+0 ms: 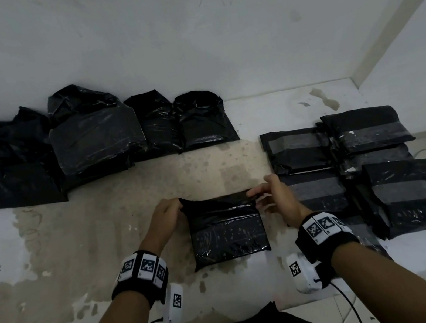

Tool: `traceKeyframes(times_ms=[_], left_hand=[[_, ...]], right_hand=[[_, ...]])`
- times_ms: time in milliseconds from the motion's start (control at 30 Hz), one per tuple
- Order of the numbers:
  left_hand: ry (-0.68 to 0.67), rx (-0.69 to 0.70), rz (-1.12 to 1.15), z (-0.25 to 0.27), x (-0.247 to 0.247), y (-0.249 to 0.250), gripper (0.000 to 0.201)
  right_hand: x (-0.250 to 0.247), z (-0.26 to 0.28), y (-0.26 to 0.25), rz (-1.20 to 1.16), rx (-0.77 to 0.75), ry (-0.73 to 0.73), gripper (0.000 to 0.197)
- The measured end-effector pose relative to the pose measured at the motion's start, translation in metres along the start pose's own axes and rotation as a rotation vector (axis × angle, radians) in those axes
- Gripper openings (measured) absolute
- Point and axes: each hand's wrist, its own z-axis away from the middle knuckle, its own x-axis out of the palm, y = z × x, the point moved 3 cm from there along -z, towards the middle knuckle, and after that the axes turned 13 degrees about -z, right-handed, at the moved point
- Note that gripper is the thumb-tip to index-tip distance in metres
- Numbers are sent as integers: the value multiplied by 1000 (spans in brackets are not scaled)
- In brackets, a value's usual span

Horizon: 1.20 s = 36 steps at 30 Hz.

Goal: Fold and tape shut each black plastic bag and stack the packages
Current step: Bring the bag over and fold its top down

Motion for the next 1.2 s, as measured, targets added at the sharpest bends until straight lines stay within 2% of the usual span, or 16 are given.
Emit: traceKeyframes(times_ms=[33, 67, 133, 200, 300, 367, 467, 633, 700, 733, 800, 833, 900, 1000, 1100, 1200], left_hand=[[-12, -21, -4, 3, 0, 0, 40], [-31, -38, -11, 5, 0, -1, 49], [-73, -47, -60, 11, 2, -6, 59], [-94, -66, -136, 14, 6, -15, 46], [-63, -157, -190, 18, 15, -33, 34], [-15, -190, -103, 20, 20, -42, 32], [26, -173, -13, 25, 21, -47, 33], [5, -131, 52, 38, 26, -53, 21], [63, -70, -25, 44, 28, -50, 20], [137, -12, -132, 48, 28, -46, 21], [328, 188, -452, 59, 31, -36, 26], [372, 310, -577, 65, 36, -30, 32], [323, 518, -714, 73, 51, -23, 46], [174, 642, -848, 71, 75, -26, 55], [84, 663, -990, 69, 90, -32, 55], [73, 654, -1051, 73, 93, -37, 57]], right_hand=[[0, 2, 0, 27, -5, -8, 61], [0, 3, 0, 61, -23, -18, 54], [0, 5, 5, 154, -80, -61, 23], [-1, 6, 12, 220, -121, -109, 1], [-4, 11, 19, 254, -147, -100, 12], [-6, 16, 21, 270, -165, -97, 14], [-7, 18, 24, 296, -198, -84, 16], [-8, 23, 35, 360, -265, -58, 18], [-10, 24, 42, 432, -321, -46, 19], [-11, 23, 45, 469, -348, -37, 19], [-12, 24, 50, 563, -417, -7, 22], [-12, 25, 52, 621, -464, 14, 25], [-11, 32, 52, 759, -615, 62, 32], [5, 44, 47, 992, -867, 91, 41], [32, 47, 59, 1149, -995, -94, 50], [48, 47, 90, 1323, -969, -250, 57]])
